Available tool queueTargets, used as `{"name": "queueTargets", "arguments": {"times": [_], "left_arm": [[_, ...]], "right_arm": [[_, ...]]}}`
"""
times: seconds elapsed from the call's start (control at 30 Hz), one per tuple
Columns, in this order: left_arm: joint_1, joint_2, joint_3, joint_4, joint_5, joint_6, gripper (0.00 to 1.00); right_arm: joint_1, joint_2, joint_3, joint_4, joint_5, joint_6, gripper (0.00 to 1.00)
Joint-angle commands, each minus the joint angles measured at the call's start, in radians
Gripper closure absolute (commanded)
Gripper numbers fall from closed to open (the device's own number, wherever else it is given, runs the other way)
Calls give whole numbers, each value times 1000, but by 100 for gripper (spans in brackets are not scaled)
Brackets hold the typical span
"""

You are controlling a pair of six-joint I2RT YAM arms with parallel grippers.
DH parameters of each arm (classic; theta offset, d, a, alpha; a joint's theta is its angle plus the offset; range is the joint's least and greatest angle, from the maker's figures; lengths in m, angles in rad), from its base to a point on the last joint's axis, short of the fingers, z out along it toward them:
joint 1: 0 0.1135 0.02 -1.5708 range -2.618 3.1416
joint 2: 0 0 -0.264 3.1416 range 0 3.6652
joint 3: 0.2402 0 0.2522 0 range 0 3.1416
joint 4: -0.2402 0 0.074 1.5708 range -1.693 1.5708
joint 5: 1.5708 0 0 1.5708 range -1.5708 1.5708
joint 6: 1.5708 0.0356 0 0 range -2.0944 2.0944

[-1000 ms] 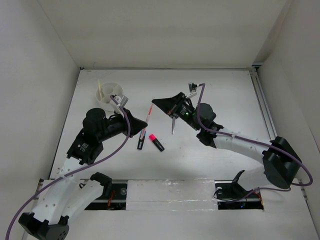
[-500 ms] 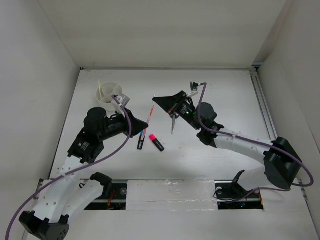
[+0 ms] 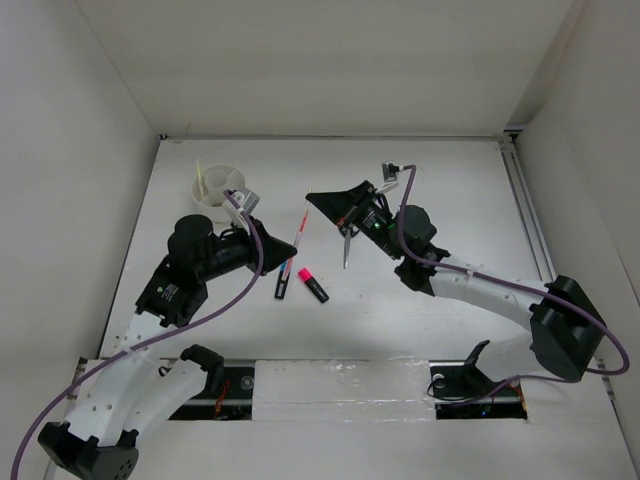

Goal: Sort the stationery into containers
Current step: Close the pen cap on the pen.

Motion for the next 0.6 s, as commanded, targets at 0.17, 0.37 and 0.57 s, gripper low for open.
{"name": "queueTargets", "arguments": {"times": [0.17,0.37,0.57], "left_arm": [[3,-32,-3,44,-9,14,100],[3,-32,6,44,-19,14,100],[3,-22,6,44,-19,14,100]], "right_arm": [[10,-12,23,76,-5,-15,100],[10,-12,14,76,-14,-15,100],[10,-2,14,86,-34,-4,100]]}}
